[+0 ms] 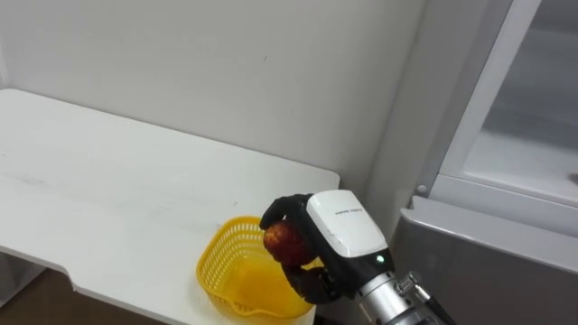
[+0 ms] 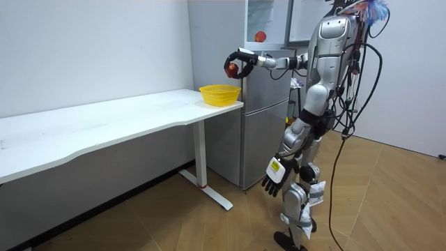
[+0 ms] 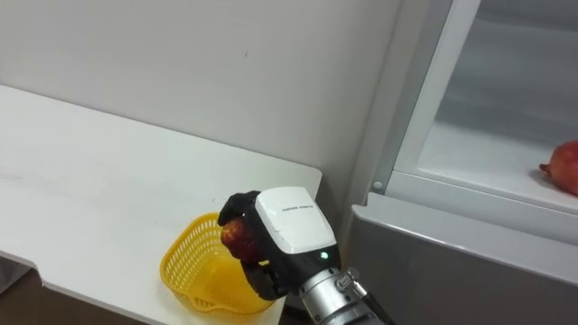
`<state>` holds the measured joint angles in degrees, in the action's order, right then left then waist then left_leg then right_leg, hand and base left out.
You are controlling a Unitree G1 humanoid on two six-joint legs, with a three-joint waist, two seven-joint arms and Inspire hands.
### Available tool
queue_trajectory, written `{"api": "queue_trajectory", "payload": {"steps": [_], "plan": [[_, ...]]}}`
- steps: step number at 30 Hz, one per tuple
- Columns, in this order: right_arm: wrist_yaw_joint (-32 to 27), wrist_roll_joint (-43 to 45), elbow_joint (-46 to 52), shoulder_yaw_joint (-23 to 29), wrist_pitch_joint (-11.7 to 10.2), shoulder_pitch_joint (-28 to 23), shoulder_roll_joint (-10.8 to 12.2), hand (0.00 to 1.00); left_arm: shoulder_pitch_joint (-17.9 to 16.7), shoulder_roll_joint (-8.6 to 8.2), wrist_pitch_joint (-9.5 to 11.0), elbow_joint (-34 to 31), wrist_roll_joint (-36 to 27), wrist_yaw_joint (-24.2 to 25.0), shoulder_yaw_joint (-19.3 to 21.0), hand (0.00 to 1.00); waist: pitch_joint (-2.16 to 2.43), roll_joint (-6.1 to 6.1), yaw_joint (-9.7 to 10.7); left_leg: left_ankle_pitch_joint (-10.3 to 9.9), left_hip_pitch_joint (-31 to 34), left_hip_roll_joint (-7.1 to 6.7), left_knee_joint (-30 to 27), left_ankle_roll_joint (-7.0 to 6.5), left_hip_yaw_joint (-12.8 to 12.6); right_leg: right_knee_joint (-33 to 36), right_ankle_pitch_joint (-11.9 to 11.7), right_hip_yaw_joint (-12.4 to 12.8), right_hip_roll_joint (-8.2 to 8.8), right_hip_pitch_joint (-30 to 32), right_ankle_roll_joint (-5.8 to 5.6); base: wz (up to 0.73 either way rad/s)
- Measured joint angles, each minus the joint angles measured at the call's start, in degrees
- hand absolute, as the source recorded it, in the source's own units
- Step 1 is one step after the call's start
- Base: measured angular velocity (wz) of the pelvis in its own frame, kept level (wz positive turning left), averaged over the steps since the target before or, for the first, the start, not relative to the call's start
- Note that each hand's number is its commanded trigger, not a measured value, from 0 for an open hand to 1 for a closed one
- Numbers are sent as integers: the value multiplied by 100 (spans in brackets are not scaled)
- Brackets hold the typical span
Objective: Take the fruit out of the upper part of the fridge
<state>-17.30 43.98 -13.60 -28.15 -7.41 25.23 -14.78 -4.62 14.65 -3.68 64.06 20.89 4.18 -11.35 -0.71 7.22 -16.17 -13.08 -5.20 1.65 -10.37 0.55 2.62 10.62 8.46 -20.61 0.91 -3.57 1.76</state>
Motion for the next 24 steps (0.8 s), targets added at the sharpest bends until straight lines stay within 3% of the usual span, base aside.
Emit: {"api": "queue_trajectory", "payload": {"steps": [24], "plan": [[126,-207,-275,1,7,9,1,0,0,-1,0,1,0,1,17,0,-2,-2,-6,0,-4,1,-3,0,0,1,0,2,3,-6,0,0]]}}
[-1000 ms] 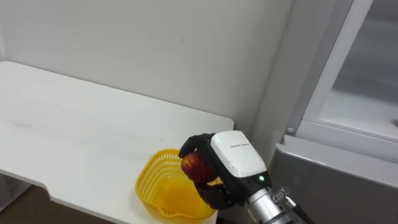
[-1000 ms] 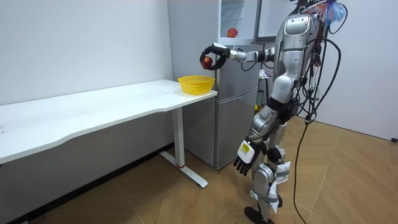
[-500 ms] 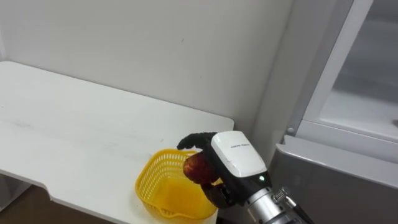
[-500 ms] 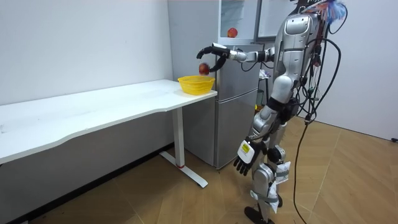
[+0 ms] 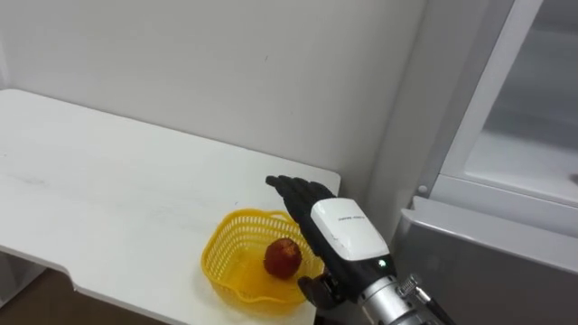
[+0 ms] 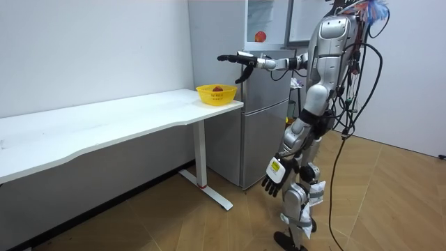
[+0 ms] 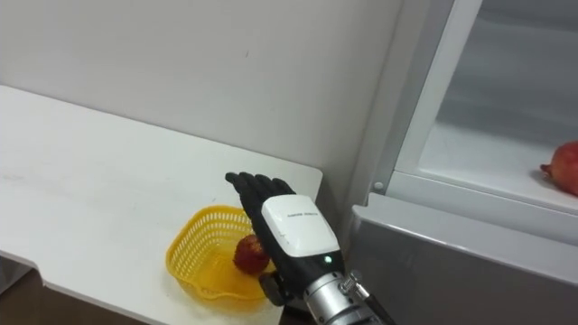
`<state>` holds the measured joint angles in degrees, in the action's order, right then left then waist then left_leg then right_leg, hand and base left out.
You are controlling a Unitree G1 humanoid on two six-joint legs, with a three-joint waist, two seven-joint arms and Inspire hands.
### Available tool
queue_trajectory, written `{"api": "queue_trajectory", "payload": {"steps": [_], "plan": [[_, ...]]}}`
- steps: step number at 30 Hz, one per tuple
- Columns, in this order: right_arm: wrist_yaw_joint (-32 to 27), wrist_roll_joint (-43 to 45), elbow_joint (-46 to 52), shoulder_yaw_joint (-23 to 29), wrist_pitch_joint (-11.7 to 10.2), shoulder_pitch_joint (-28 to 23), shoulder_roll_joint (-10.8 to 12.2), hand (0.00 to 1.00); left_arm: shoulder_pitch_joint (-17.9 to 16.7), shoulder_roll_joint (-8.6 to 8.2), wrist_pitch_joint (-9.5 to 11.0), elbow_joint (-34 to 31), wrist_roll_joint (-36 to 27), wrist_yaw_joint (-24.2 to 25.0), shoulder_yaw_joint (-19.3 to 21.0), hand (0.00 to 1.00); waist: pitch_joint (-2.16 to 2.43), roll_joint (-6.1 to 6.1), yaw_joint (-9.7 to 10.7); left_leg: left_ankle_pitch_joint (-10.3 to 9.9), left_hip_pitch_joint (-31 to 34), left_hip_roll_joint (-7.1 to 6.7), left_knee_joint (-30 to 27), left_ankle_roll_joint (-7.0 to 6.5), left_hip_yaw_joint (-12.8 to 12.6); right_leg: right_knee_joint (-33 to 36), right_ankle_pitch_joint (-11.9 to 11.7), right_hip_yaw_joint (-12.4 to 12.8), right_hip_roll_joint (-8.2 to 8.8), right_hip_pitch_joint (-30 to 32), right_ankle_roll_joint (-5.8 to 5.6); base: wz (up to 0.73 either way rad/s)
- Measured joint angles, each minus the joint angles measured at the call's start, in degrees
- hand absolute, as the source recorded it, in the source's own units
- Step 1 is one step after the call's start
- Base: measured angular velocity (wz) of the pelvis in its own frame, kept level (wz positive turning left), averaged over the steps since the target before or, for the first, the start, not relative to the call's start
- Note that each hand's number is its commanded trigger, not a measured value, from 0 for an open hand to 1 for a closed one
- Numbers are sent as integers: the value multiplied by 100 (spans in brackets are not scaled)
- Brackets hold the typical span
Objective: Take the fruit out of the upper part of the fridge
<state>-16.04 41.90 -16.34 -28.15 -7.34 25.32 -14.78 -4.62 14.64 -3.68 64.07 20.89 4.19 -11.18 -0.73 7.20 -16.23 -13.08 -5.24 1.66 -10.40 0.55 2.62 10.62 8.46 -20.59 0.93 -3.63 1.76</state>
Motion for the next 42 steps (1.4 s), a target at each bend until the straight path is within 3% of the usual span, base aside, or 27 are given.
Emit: {"api": "queue_trajectory", "payload": {"steps": [9,27,32,37,42], "plan": [[-2,-7,-180,1,2,2,1,0,-3,-3,0,4,-2,3,183,0,-25,40,-2,0,10,-1,0,0,1,0,1,-1,2,6,-1,0],[-64,-217,-37,17,100,61,6,0,18,-21,-3,4,115,16,180,0,-21,36,40,0,105,-1,-55,-1,-5,-6,1,12,6,81,-2,0],[-144,-332,553,102,54,54,10,0,0,-84,-1,16,124,0,202,0,-27,-106,112,0,105,-7,-56,-1,-9,-4,1,59,3,76,-2,0],[-338,-374,1061,383,-190,33,114,0,-51,-221,9,29,116,-49,193,0,5,-288,232,1,52,-5,-41,-1,-60,4,1,194,-14,57,-2,-4],[-649,-647,1891,805,-278,-243,119,0,-133,-249,37,76,109,-252,206,0,34,-367,465,4,59,-4,-29,-7,-91,13,1,213,-8,66,-2,-1]]}}
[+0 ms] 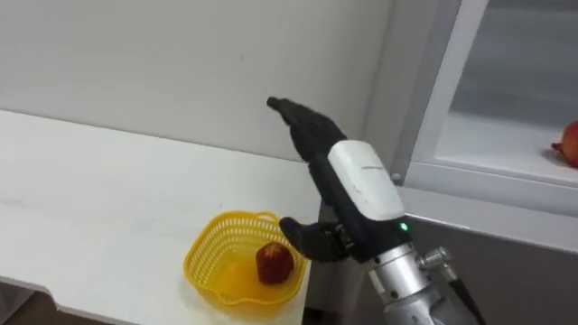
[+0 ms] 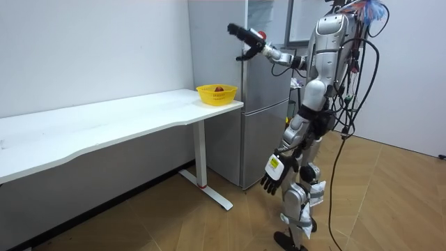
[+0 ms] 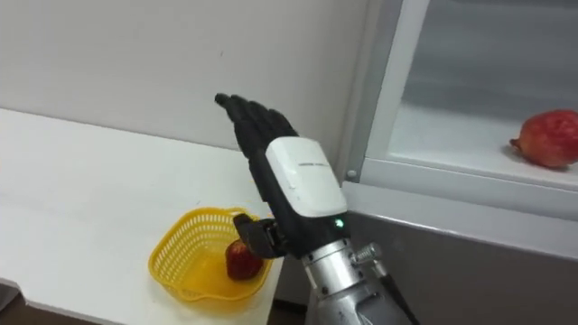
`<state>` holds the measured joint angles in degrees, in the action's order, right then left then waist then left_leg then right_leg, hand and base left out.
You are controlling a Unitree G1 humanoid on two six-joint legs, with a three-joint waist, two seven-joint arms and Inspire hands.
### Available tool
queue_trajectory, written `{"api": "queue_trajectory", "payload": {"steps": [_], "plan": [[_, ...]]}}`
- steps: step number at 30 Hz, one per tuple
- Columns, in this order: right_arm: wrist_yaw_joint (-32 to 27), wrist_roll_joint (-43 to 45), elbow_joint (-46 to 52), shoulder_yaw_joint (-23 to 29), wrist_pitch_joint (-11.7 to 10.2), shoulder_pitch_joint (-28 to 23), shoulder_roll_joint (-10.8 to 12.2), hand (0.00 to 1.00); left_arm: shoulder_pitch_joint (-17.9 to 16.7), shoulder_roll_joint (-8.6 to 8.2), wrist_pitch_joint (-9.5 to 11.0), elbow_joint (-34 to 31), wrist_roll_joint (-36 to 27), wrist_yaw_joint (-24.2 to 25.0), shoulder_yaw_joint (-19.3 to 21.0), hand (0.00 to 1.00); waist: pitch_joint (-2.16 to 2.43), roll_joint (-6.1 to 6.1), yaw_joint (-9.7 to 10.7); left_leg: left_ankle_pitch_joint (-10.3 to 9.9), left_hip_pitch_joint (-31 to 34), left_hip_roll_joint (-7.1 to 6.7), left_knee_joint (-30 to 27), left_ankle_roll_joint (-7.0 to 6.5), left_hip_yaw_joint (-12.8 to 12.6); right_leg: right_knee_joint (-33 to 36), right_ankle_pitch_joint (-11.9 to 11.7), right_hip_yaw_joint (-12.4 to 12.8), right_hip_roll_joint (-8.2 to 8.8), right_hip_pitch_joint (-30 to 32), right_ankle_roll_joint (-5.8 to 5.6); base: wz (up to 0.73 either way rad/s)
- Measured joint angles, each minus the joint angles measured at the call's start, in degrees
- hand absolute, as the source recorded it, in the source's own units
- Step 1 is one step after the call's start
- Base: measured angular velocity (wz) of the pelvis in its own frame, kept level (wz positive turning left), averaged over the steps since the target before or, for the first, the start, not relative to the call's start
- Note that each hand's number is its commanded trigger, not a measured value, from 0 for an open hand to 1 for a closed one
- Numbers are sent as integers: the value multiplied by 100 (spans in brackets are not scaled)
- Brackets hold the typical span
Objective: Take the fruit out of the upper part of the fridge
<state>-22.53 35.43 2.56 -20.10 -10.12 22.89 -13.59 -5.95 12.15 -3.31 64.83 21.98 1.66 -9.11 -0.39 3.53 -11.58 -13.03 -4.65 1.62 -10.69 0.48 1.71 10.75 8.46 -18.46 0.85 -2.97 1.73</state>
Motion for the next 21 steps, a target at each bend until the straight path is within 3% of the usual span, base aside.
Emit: {"api": "queue_trajectory", "payload": {"steps": [4,10,15,21], "plan": [[-285,-216,315,259,-121,-57,7,0,13,-7,33,57,-8,-148,-5,0,29,-80,170,0,-72,6,1,0,-103,14,0,119,-11,-15,0,-10],[-660,-369,736,667,-186,-344,34,0,-37,-16,87,165,3,-216,-12,0,3,-166,375,-2,-108,5,27,-3,-162,39,-1,201,-15,2,1,-7],[-1214,-350,1067,1182,-378,-418,37,0,-97,-51,90,165,7,-221,-1,0,64,-231,505,-3,-125,5,37,-5,-177,51,-1,255,-25,7,0,-2],[-1771,-614,1162,1592,-426,-559,8,0,-244,-49,90,163,-21,-200,0,0,44,-275,661,-1,-312,23,50,-6,-352,87,5,419,-43,-75,-7,-13]]}}
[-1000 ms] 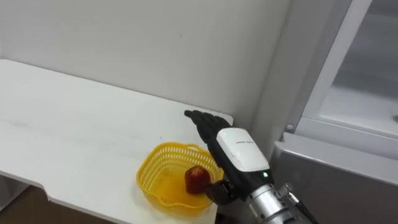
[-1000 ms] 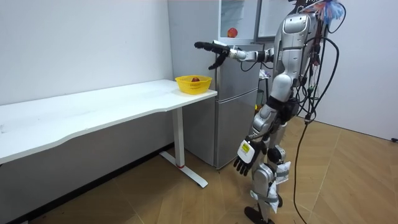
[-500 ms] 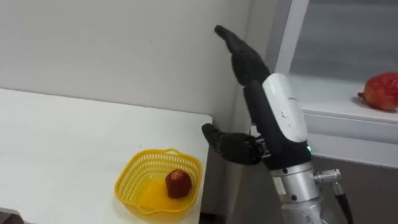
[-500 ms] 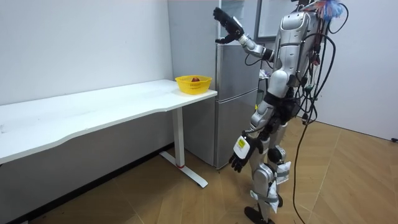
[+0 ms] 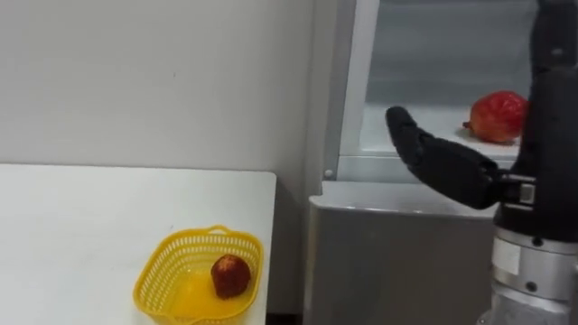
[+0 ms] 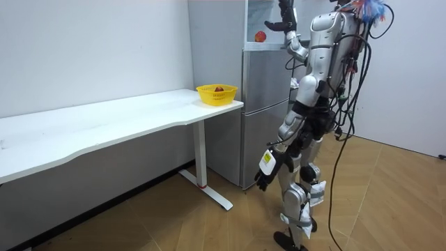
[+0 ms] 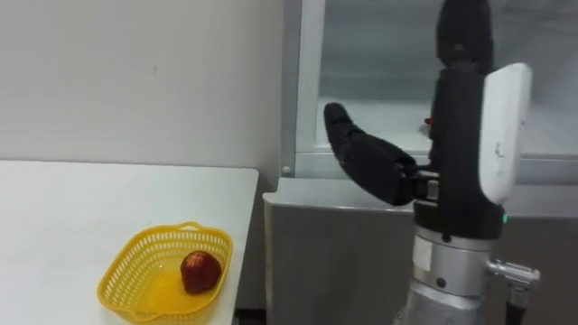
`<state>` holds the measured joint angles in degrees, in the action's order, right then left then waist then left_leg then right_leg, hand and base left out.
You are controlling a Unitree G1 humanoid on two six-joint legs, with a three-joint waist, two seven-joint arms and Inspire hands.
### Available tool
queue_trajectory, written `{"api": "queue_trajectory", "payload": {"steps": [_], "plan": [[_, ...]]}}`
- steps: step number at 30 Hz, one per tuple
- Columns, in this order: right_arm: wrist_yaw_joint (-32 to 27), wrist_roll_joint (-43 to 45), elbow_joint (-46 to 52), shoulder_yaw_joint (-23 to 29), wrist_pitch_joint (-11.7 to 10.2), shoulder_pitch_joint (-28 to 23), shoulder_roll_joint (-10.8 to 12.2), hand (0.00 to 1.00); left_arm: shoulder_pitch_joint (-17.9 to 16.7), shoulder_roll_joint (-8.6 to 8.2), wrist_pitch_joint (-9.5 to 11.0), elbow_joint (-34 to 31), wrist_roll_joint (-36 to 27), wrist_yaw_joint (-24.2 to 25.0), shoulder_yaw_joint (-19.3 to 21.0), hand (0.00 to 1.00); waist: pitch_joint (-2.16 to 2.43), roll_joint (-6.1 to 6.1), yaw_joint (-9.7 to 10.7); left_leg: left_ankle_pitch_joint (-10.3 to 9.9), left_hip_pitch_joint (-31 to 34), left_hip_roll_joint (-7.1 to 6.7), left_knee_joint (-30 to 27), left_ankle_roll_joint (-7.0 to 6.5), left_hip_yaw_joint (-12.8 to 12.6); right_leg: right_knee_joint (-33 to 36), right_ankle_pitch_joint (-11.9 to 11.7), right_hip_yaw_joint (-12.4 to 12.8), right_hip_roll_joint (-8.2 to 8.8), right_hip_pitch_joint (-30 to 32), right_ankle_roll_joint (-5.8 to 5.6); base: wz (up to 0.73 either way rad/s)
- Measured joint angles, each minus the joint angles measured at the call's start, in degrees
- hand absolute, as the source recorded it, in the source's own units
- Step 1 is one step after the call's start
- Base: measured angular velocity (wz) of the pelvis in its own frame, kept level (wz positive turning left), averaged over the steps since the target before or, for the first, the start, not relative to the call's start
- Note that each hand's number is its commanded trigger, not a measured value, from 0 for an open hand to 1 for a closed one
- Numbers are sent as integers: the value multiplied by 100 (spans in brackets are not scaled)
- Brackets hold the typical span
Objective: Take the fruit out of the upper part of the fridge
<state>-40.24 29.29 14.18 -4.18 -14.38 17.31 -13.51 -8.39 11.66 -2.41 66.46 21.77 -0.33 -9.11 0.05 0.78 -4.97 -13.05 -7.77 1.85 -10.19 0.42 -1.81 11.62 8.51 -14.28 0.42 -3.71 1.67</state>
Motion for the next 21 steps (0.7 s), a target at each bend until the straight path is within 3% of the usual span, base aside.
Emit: {"api": "queue_trajectory", "payload": {"steps": [2,6,9,15,21], "plan": [[-77,-131,0,179,-3,-37,-8,0,-7,-2,13,-8,5,46,127,0,-10,53,34,0,-36,0,29,0,-37,-9,12,67,-15,-7,-12,-7],[-157,-401,-2,548,-7,-54,-31,0,-134,0,52,-11,3,87,346,0,27,129,161,-2,-53,9,59,-2,-61,-49,11,130,-46,-35,-10,-4],[-467,-484,-57,855,-69,-54,-182,0,-217,4,52,-14,12,90,368,0,16,193,197,-2,-49,14,40,-2,-61,-81,1,129,-54,-34,-8,0],[-582,-849,-270,1011,-93,-54,-312,0,-211,10,49,-24,23,44,386,0,-8,220,252,-2,-35,15,65,-2,-61,-83,6,127,-52,-8,-12,0],[-166,-1517,-494,1001,91,-53,-561,0,-194,33,34,-128,14,68,441,0,-34,280,300,1,-6,20,58,0,-66,0,11,105,-40,57,-7,0]]}}
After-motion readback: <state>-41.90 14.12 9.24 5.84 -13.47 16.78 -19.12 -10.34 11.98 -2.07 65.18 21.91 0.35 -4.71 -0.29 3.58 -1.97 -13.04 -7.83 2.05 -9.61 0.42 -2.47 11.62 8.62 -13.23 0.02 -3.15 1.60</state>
